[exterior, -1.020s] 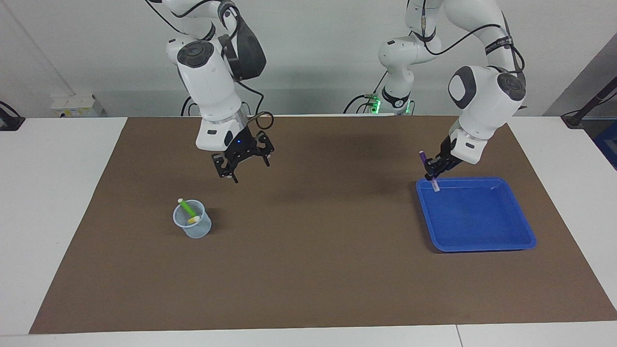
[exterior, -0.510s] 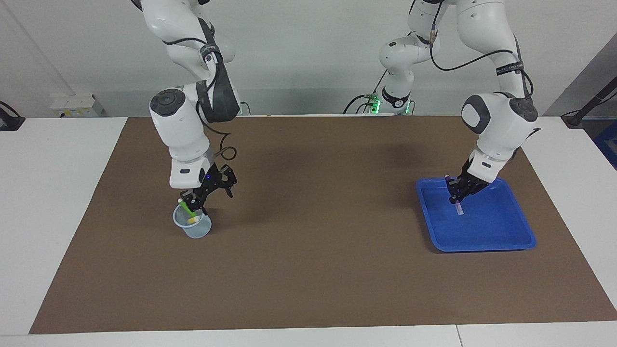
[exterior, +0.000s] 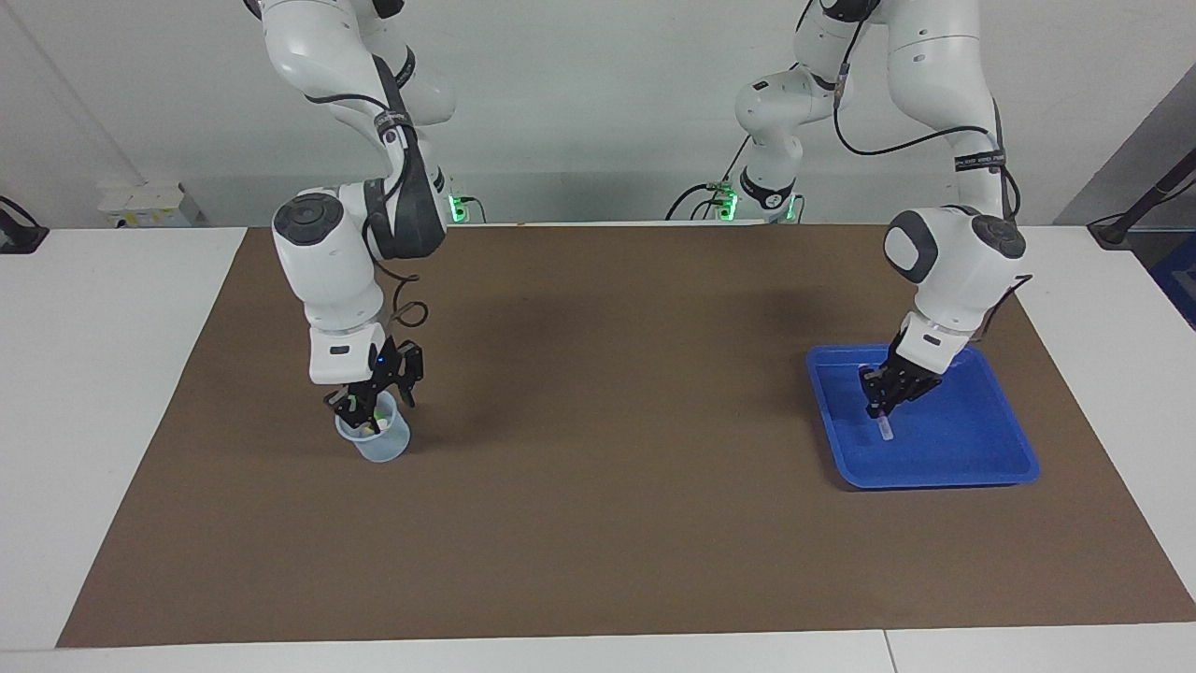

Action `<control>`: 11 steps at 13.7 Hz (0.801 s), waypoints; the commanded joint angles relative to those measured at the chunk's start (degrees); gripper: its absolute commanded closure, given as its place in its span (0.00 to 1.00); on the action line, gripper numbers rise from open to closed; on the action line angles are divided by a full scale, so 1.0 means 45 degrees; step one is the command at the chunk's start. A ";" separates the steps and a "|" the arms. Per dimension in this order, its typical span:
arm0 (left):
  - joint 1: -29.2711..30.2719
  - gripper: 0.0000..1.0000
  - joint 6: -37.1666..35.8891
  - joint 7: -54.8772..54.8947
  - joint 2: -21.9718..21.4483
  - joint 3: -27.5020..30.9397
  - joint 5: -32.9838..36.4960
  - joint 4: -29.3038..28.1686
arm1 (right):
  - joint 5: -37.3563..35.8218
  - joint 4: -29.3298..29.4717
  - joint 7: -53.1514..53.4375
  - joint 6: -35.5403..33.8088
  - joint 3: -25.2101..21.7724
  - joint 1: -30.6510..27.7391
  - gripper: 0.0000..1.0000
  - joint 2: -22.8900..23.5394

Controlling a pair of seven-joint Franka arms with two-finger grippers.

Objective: Right arm passes pens to left for tray arrangement
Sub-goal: 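Lower the purple pen into the blue tray with the left gripper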

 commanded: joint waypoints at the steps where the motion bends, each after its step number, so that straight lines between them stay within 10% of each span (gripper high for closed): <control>1: -0.0118 1.00 0.1085 0.0087 0.0094 0.0096 0.0277 -0.0708 | -0.0319 -0.0075 -0.0299 0.0488 0.0212 -0.0475 0.38 0.0390; 11: -0.0274 1.00 0.1713 0.0008 0.0408 0.0096 0.0258 -0.0906 | -0.0300 -0.0075 -0.0279 0.0137 0.0232 -0.0553 0.60 0.0371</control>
